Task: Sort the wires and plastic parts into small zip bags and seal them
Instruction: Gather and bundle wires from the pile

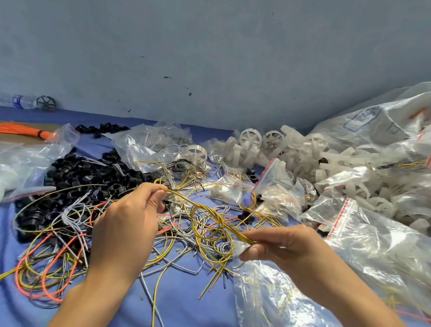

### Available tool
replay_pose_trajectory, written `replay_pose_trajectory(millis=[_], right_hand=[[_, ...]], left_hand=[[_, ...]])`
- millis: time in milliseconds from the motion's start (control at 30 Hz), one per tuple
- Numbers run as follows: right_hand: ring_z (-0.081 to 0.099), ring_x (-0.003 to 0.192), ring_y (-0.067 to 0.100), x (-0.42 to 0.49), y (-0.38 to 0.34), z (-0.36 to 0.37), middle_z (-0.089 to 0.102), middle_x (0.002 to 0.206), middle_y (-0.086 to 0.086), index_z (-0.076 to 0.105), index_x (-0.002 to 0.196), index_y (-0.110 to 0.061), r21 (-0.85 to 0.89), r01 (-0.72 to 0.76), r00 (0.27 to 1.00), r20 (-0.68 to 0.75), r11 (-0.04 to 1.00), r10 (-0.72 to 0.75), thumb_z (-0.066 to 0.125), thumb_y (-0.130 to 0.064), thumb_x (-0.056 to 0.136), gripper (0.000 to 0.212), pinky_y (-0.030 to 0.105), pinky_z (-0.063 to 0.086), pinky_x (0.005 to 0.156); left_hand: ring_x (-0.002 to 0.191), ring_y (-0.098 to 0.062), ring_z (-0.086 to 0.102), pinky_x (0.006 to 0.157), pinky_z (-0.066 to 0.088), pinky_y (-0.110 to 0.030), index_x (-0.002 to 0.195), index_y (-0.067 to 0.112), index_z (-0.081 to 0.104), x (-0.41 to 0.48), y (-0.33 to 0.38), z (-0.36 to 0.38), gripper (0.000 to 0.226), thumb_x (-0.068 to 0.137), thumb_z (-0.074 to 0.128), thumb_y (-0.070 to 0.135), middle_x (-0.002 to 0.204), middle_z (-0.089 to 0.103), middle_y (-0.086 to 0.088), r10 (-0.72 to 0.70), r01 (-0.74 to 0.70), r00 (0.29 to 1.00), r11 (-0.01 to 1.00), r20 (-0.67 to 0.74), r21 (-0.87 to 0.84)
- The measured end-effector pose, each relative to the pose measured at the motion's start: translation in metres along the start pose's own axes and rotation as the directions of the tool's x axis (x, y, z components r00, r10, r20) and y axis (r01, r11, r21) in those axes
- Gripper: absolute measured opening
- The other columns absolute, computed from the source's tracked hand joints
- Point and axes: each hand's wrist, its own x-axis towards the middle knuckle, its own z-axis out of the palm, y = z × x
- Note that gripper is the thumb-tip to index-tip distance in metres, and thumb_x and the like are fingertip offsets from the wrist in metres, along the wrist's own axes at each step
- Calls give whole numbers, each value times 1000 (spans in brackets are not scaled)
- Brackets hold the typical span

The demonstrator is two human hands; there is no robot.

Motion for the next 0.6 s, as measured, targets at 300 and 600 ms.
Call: replay_pose_trajectory(millis=[300, 600], right_hand=[[65, 88, 38, -7, -12, -5, 76, 87, -9, 74, 93, -36, 26, 14, 999, 51, 1000, -16, 57, -69, 79, 40, 56, 49, 86], [69, 104, 19, 1, -20, 0, 75, 103, 9, 78, 95, -22, 626, 41, 968, -219, 779, 126, 70, -43, 71, 33, 35, 49, 94]], left_hand=[[72, -28, 61, 65, 51, -40, 94, 32, 64, 5, -13, 5, 17, 98, 47, 36, 73, 66, 15, -149, 149, 988, 989, 37, -5], [58, -17, 62, 59, 55, -31, 85, 17, 68, -1, 13, 13, 19, 98, 55, 21, 64, 69, 2, -320, 414, 909, 767, 267, -491]])
